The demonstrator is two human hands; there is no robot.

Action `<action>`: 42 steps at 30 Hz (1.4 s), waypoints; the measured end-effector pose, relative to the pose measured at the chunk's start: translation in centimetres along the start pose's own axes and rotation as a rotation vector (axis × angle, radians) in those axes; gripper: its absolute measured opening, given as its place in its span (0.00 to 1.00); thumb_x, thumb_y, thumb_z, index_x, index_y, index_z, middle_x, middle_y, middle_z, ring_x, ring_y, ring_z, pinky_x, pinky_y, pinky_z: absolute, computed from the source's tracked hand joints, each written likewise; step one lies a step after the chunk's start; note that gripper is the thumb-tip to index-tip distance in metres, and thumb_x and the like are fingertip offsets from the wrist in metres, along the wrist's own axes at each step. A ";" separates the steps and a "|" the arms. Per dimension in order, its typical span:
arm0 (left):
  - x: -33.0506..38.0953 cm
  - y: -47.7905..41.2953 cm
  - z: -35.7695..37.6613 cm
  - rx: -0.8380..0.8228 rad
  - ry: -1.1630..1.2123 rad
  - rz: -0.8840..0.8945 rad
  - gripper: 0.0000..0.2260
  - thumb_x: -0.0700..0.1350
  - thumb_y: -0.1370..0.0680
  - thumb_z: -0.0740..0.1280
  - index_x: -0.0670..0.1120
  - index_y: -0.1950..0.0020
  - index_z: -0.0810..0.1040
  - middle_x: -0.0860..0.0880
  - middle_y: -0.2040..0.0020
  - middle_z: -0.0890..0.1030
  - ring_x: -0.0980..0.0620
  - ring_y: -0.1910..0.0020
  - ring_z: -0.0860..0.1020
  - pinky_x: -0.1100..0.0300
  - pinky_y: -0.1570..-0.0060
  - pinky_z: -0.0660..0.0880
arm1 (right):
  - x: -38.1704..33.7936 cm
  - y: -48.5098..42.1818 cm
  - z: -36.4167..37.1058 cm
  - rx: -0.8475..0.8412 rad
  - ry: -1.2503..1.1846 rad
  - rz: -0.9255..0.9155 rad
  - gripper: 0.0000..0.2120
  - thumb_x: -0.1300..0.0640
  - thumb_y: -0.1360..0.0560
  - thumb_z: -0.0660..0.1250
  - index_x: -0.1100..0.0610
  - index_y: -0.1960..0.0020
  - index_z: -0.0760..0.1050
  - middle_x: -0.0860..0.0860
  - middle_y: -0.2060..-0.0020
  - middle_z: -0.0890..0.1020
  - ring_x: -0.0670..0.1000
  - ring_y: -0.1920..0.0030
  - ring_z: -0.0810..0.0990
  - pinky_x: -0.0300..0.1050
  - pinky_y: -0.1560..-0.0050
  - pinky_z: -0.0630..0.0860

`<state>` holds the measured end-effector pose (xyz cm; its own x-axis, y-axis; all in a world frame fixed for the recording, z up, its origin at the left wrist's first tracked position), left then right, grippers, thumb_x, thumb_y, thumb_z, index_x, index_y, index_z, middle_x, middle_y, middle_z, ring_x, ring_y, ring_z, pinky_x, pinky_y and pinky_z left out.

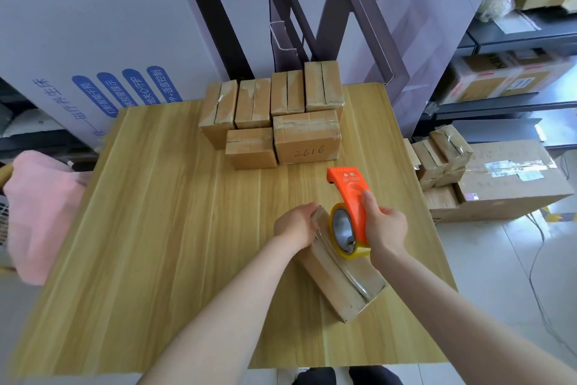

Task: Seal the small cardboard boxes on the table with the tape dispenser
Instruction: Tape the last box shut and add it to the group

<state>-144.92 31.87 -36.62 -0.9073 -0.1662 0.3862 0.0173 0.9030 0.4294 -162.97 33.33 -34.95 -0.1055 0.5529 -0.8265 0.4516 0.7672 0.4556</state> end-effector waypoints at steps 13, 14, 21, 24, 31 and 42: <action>-1.1 -0.6 -0.7 0.031 0.088 -0.138 0.26 0.49 0.24 0.68 0.63 0.29 0.64 0.57 0.33 0.74 0.51 0.42 0.78 0.64 0.63 0.68 | 0.0 -0.2 0.1 -0.012 0.017 -0.035 0.25 0.38 0.27 0.65 0.59 0.70 0.71 0.54 0.76 0.72 0.52 0.74 0.70 0.45 0.70 0.67; -2.1 0.6 -0.8 0.189 0.130 -0.188 0.28 0.54 0.26 0.71 0.61 0.28 0.66 0.56 0.35 0.76 0.51 0.42 0.78 0.63 0.62 0.69 | 0.0 -0.2 0.1 -0.017 0.020 -0.035 0.25 0.38 0.27 0.65 0.59 0.70 0.71 0.53 0.76 0.71 0.52 0.74 0.70 0.44 0.70 0.66; -5.5 4.3 3.5 0.467 0.717 -0.304 0.15 0.54 0.23 0.67 0.49 0.39 0.80 0.52 0.44 0.83 0.53 0.44 0.79 0.66 0.52 0.69 | -0.2 -0.3 0.0 -0.012 0.037 -0.018 0.25 0.38 0.28 0.65 0.57 0.70 0.67 0.53 0.75 0.68 0.52 0.73 0.66 0.45 0.69 0.63; -5.6 4.3 4.0 0.488 0.865 -0.371 0.19 0.54 0.24 0.69 0.45 0.38 0.79 0.50 0.42 0.81 0.52 0.41 0.78 0.67 0.48 0.68 | -0.4 -0.3 0.1 -0.015 0.044 -0.034 0.25 0.38 0.27 0.65 0.58 0.70 0.69 0.54 0.75 0.69 0.52 0.73 0.67 0.46 0.68 0.64; -5.4 6.6 5.6 0.647 1.032 -0.436 0.23 0.51 0.25 0.71 0.42 0.33 0.75 0.48 0.38 0.80 0.57 0.40 0.76 0.71 0.44 0.69 | -0.2 0.2 0.3 -0.019 0.049 -0.081 0.25 0.38 0.28 0.65 0.58 0.69 0.69 0.54 0.75 0.68 0.52 0.73 0.67 0.46 0.69 0.64; -4.3 7.7 5.5 0.729 1.000 -0.484 0.16 0.51 0.20 0.64 0.41 0.49 0.84 0.47 0.69 0.77 0.60 0.70 0.70 0.68 0.68 0.67 | -0.5 0.9 0.9 -0.025 0.061 -0.103 0.27 0.35 0.32 0.65 0.60 0.68 0.73 0.54 0.75 0.72 0.52 0.74 0.70 0.45 0.70 0.67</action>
<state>-143.18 41.69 -39.47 -0.0548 -0.4636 0.8844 -0.7302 0.6227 0.2812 -161.71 33.44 -34.40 -0.2046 0.4889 -0.8480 0.4132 0.8285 0.3780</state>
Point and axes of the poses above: each hand's wrist, its own y-axis away from the middle knuckle, its own z-axis out of the palm, x = y × z, the point moved 5 cm from there along -y, towards the middle knuckle
